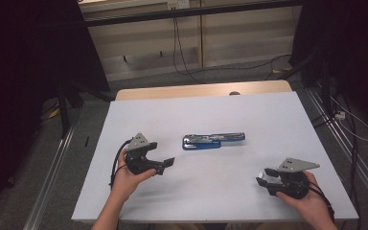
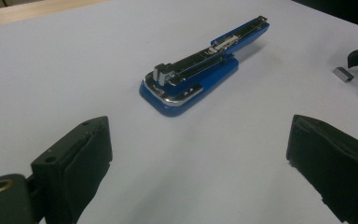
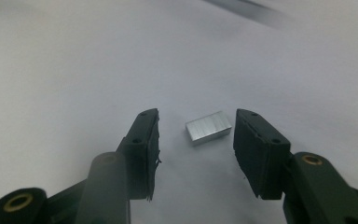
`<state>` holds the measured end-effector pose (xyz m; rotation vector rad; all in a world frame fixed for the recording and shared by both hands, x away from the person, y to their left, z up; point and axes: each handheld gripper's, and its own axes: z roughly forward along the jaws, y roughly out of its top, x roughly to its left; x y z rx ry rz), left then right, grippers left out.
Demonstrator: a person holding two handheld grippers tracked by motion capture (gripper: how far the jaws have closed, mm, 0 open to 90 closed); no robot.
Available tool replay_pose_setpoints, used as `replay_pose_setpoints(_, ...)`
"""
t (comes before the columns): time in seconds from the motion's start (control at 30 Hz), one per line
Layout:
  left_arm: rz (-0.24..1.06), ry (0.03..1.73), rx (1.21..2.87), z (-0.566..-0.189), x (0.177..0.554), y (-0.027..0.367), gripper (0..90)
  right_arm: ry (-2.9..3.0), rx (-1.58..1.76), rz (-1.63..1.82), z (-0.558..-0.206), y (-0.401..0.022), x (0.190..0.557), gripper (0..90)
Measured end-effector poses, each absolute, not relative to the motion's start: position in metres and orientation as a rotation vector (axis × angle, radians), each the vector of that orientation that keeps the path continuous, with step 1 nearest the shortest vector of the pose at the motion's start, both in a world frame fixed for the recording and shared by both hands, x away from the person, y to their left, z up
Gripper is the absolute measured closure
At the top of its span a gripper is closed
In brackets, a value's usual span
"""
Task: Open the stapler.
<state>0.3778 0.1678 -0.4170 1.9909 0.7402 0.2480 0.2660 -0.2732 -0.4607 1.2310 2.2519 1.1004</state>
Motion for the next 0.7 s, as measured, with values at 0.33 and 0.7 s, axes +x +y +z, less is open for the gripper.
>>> replay_pose_setpoints(0.33,0.240,0.730,1.981,-0.416,0.377,0.168,7.7,2.225,1.252,1.064,-0.463,-0.266,0.273,55.3)
replay_pose_setpoints(0.7,0.238,0.731,1.978,-0.415,0.379,0.170,7.7,2.222,1.258,1.008,-0.464,-0.265,0.276,57.3)
